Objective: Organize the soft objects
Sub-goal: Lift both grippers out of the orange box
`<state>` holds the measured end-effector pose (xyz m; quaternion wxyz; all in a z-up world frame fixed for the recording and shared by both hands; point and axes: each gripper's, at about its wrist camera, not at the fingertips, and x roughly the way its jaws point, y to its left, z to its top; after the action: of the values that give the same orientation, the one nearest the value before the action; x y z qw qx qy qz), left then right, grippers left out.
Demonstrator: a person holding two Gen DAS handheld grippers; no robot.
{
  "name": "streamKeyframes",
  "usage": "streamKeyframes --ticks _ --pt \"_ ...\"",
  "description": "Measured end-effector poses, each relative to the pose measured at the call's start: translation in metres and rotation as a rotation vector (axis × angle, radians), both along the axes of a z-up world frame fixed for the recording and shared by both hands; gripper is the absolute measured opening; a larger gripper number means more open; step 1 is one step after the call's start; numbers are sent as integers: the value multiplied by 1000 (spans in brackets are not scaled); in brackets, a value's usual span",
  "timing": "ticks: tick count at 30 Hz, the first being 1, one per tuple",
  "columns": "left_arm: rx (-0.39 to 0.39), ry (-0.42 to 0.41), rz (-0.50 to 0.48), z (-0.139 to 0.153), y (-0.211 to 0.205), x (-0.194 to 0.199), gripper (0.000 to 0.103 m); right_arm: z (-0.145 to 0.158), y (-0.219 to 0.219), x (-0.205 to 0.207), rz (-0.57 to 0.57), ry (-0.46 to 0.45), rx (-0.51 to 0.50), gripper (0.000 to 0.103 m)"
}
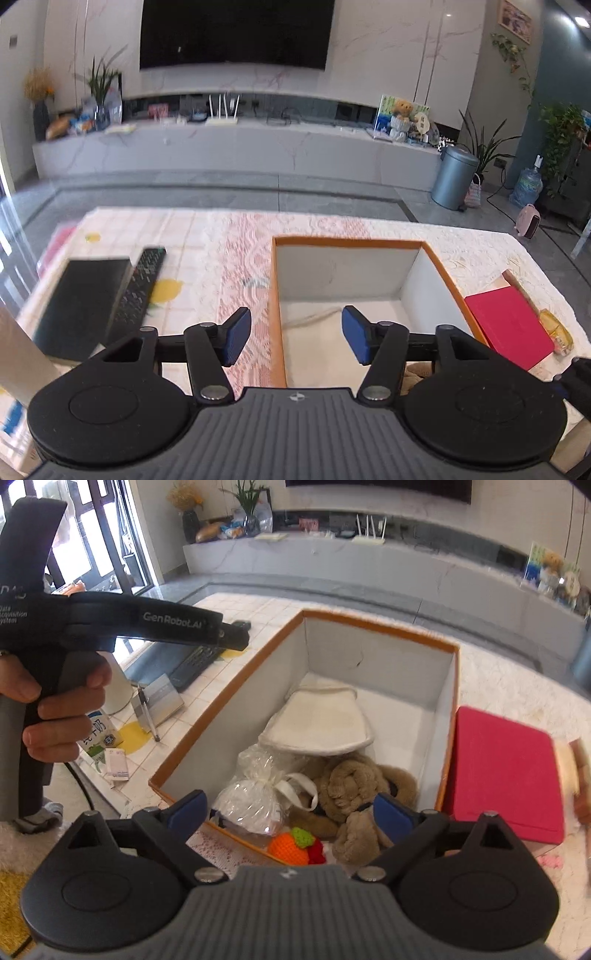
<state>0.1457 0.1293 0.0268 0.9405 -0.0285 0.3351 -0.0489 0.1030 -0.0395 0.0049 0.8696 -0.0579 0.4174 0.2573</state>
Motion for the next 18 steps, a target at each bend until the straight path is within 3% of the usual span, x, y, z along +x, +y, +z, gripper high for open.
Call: streamKeyframes --ticks 7,11,18 --pt "28 -37 -13 22 -15 -19 68 19 -14 -11 -21 -87 35 96" --pt "75 -73 9 33 -34 -30 69 36 -45 -8 -124 -72 188 96" --pt "72 -99 6 52 -67 -45 69 66 -122 -3 -299 -120 404 96"
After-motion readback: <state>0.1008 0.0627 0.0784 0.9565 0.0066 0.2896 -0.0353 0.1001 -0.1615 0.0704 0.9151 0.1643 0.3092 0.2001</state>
